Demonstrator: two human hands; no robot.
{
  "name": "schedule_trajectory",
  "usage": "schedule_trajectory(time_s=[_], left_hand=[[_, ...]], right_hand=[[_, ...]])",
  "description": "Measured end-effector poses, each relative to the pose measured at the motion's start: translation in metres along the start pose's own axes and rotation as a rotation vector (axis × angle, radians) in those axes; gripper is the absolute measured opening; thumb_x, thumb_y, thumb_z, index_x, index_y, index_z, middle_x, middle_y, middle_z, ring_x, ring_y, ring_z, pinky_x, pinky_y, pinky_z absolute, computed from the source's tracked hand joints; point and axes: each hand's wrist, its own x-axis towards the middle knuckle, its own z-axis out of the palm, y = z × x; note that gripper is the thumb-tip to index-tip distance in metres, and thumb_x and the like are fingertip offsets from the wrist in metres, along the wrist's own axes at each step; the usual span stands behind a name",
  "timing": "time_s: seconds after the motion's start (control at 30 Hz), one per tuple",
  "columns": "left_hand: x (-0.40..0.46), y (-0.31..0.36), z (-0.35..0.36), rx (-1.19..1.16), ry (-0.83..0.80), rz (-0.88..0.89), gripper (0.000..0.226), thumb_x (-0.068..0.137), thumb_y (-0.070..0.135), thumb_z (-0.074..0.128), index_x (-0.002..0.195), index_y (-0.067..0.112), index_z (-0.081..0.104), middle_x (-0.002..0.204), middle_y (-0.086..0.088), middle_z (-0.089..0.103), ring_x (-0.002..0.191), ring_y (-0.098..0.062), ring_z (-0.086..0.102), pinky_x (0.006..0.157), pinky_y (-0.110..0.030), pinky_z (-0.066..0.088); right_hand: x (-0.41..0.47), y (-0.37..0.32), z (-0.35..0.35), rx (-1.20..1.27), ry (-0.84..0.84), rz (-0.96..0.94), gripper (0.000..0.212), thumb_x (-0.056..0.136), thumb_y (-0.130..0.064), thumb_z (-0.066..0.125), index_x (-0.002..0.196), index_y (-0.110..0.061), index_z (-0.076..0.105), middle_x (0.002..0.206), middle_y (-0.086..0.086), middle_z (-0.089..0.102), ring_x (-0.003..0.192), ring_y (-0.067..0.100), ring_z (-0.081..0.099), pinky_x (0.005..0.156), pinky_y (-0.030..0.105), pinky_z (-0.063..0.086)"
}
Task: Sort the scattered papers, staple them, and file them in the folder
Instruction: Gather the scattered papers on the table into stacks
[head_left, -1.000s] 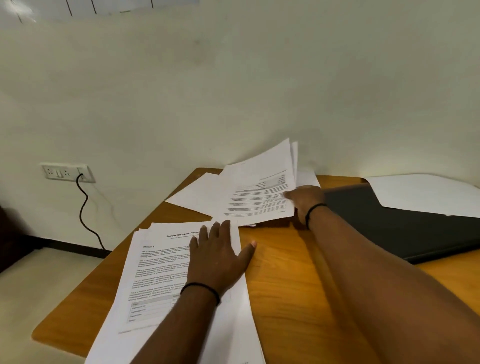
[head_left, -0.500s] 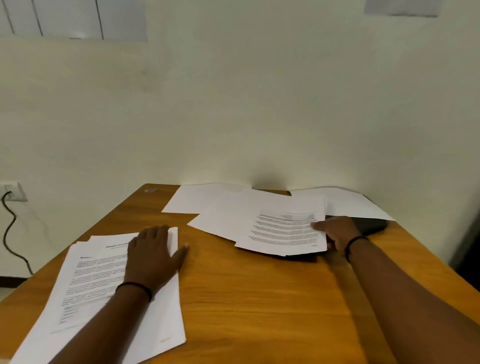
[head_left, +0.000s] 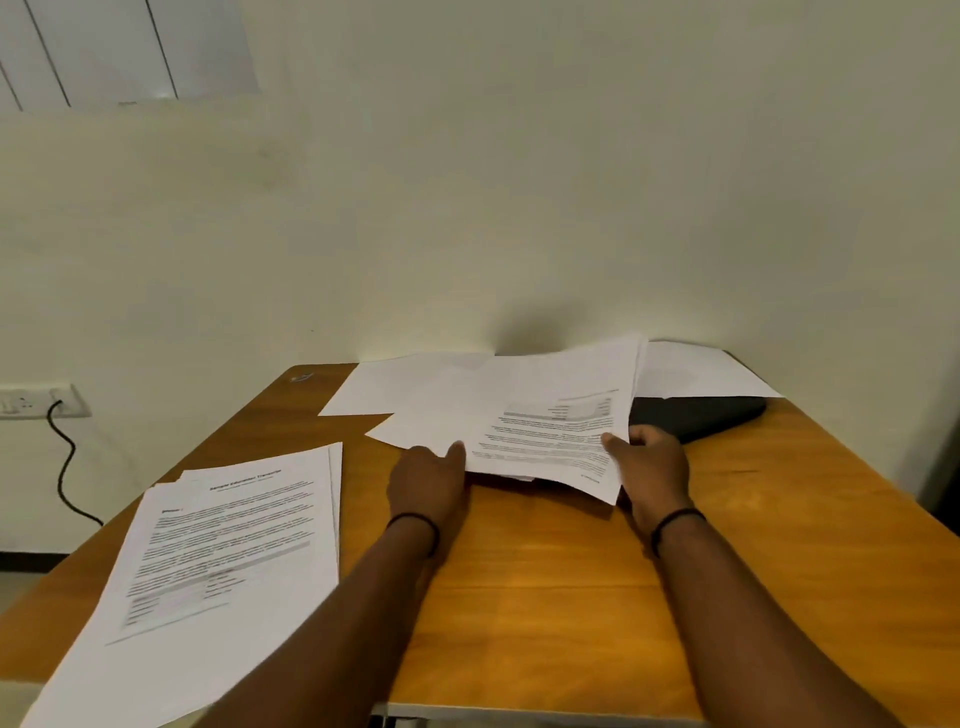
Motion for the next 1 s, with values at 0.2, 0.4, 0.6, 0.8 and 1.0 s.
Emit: schedule_trajectory(time_s=[0.2, 0.4, 0.6, 0.8, 1.0], left_hand=[[0.014, 0.020, 0.004, -1.026, -0.199, -0.400, 0.029, 0.103, 0.023, 0.051, 0.129, 0.011, 0.052, 0.119, -0.012, 0.064, 0.103, -0.032, 0.063, 0.080, -0.047, 0.055], [0.018, 0.002, 0.011, -1.003, 0.022, -0.326, 0.029, 0.102, 0.016, 0.053, 0.128, 0.004, 0.052, 0.127, -0.012, 0.060, 0.093, -0.022, 0.061, 0.070, -0.031, 0.052], [0.018, -0.008, 0.008, -1.117, 0.008, -0.289, 0.036, 0.100, 0.017, 0.057, 0.133, 0.005, 0.053, 0.127, -0.013, 0.062, 0.102, -0.026, 0.064, 0.075, -0.033, 0.054], [0.018, -0.013, 0.006, -1.142, -0.163, -0.204, 0.026, 0.097, 0.003, 0.055, 0.124, 0.006, 0.058, 0.121, -0.018, 0.064, 0.108, -0.035, 0.062, 0.088, -0.046, 0.054], [0.024, -0.017, -0.006, -1.042, -0.254, -0.175, 0.018, 0.096, 0.005, 0.058, 0.113, 0.005, 0.064, 0.110, -0.017, 0.068, 0.104, -0.037, 0.063, 0.099, -0.052, 0.049]], right_hand=[[0.008, -0.003, -0.016, 0.246, -0.050, 0.101, 0.005, 0.094, -0.014, 0.066, 0.099, -0.016, 0.066, 0.095, 0.003, 0.072, 0.085, 0.023, 0.072, 0.066, 0.036, 0.061], [0.004, 0.000, -0.019, -0.134, -0.040, -0.078, 0.008, 0.094, -0.018, 0.066, 0.087, -0.020, 0.067, 0.090, -0.003, 0.070, 0.074, 0.013, 0.068, 0.056, 0.026, 0.056], [0.008, 0.001, -0.029, -0.008, 0.162, -0.079, 0.008, 0.096, -0.018, 0.063, 0.090, -0.021, 0.068, 0.094, 0.001, 0.072, 0.077, 0.017, 0.069, 0.060, 0.033, 0.059], [0.003, -0.004, -0.027, 0.262, 0.111, 0.005, 0.010, 0.098, -0.017, 0.061, 0.092, -0.022, 0.068, 0.097, 0.005, 0.073, 0.086, 0.024, 0.071, 0.069, 0.038, 0.060], [0.002, -0.015, -0.033, 0.263, -0.195, 0.128, 0.013, 0.097, -0.014, 0.060, 0.106, -0.017, 0.069, 0.098, 0.008, 0.076, 0.089, 0.030, 0.073, 0.068, 0.038, 0.060]])
